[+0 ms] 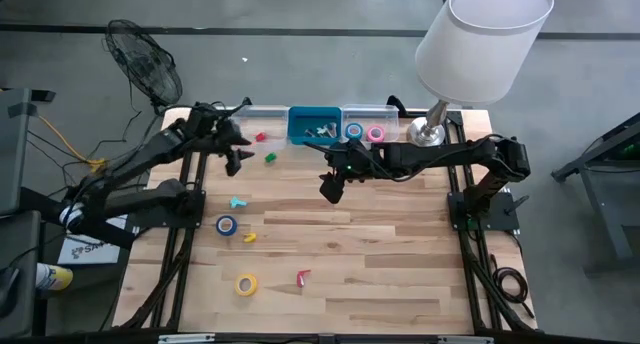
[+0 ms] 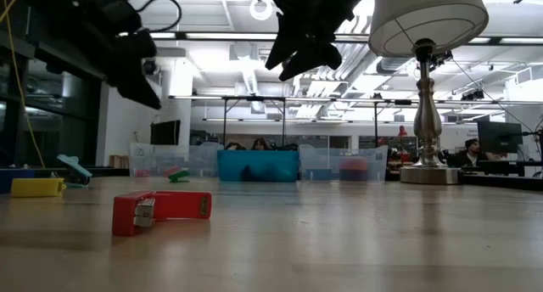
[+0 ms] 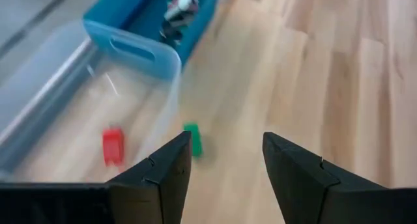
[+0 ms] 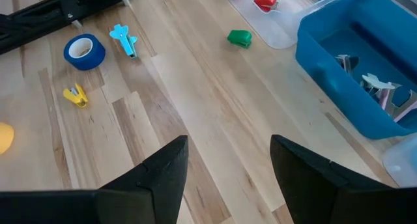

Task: Pick and place Stapler, Stapler remover, tape
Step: Put the yellow tape into the right transparent bin

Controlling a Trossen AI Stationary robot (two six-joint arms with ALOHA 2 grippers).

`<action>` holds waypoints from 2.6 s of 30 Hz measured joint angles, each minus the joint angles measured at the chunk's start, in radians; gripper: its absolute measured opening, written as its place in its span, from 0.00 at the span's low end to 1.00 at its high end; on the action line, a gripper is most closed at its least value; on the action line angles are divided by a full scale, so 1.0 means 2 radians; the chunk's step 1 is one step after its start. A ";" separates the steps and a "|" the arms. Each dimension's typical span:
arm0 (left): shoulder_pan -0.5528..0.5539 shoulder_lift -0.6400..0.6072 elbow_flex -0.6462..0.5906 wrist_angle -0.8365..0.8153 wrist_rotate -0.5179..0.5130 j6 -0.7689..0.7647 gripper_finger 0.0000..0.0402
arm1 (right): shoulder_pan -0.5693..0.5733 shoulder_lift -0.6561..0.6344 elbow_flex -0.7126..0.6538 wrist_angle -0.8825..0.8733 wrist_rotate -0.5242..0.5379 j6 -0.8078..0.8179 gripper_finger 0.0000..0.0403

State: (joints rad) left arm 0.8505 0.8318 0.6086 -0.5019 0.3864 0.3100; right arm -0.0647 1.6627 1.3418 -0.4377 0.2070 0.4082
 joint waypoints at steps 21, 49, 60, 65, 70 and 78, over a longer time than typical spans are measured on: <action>-0.122 -0.144 0.000 -0.245 -0.027 -0.094 0.46 | 0.000 0.000 0.000 0.000 0.015 0.020 0.52; -0.538 -0.098 0.000 -0.184 -0.132 -0.349 0.46 | 0.025 0.001 -0.041 -0.008 -0.008 0.042 0.52; -0.719 0.061 0.000 -0.077 -0.197 -0.603 0.46 | 0.078 0.001 -0.041 -0.012 -0.018 0.028 0.52; -0.784 0.141 0.000 -0.008 -0.213 -0.719 0.46 | 0.103 0.001 -0.041 -0.012 -0.011 0.020 0.52; -0.820 0.198 0.000 0.059 -0.240 -0.794 0.46 | 0.121 0.001 -0.041 -0.011 -0.008 0.013 0.52; -0.831 0.240 0.000 0.089 -0.239 -0.839 0.46 | 0.138 0.001 -0.041 -0.013 -0.007 0.005 0.52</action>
State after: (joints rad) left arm -0.8124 1.3119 0.6090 -0.3243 -0.0923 -1.3674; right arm 0.2107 1.6638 1.2602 -0.4633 0.1921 0.4175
